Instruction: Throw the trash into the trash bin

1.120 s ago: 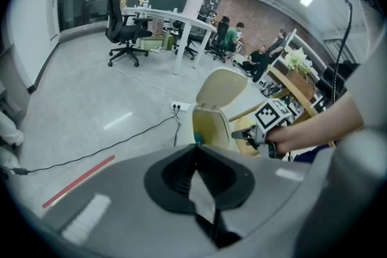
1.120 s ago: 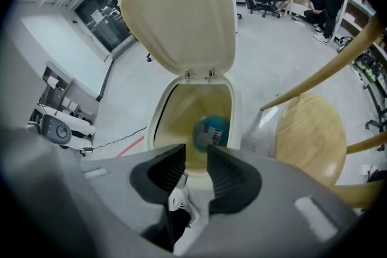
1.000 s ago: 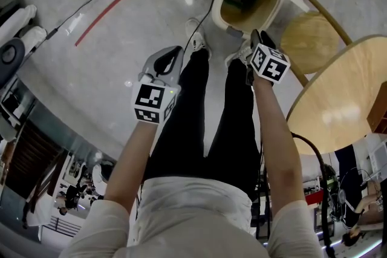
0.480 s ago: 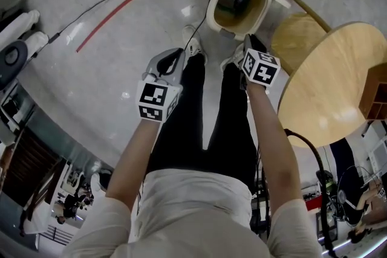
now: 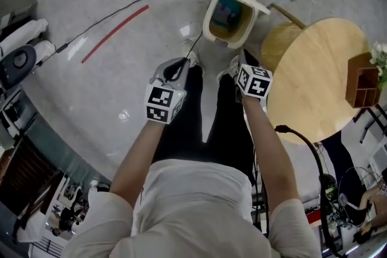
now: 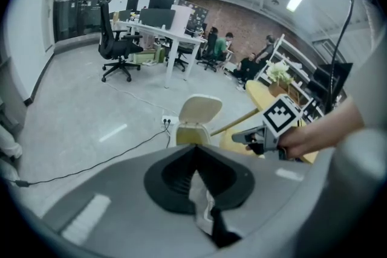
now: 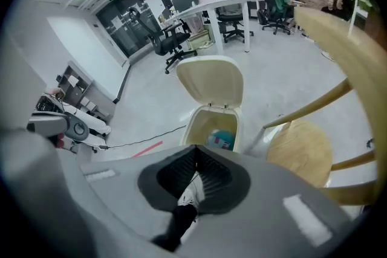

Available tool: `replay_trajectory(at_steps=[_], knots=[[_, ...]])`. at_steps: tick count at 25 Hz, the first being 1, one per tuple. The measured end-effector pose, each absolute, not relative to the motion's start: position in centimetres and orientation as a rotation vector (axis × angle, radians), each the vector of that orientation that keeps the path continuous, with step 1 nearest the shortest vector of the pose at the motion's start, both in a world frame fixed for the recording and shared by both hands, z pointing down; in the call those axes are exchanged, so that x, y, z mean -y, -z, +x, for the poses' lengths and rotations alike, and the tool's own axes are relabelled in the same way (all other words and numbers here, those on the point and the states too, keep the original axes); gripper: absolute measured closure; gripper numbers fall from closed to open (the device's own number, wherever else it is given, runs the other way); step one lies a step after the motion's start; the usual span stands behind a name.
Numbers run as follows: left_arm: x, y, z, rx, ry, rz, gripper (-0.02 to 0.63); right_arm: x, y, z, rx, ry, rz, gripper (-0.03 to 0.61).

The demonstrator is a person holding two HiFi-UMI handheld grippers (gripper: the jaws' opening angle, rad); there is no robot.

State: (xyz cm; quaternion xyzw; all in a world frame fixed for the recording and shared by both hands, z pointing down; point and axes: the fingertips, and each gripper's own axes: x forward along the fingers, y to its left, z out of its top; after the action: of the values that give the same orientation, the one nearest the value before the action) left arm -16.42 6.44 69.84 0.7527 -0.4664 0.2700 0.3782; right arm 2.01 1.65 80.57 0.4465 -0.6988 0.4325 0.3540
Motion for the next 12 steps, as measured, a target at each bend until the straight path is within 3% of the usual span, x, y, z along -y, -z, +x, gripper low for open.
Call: replay_trajectory(at_steps=[12], knots=[[-6.6, -62.9, -14.1, 1.184, -0.69, 1.976, 0.61, -2.1, -70.8, 2.8, 1.91, -1.1, 1.134, 0.578]])
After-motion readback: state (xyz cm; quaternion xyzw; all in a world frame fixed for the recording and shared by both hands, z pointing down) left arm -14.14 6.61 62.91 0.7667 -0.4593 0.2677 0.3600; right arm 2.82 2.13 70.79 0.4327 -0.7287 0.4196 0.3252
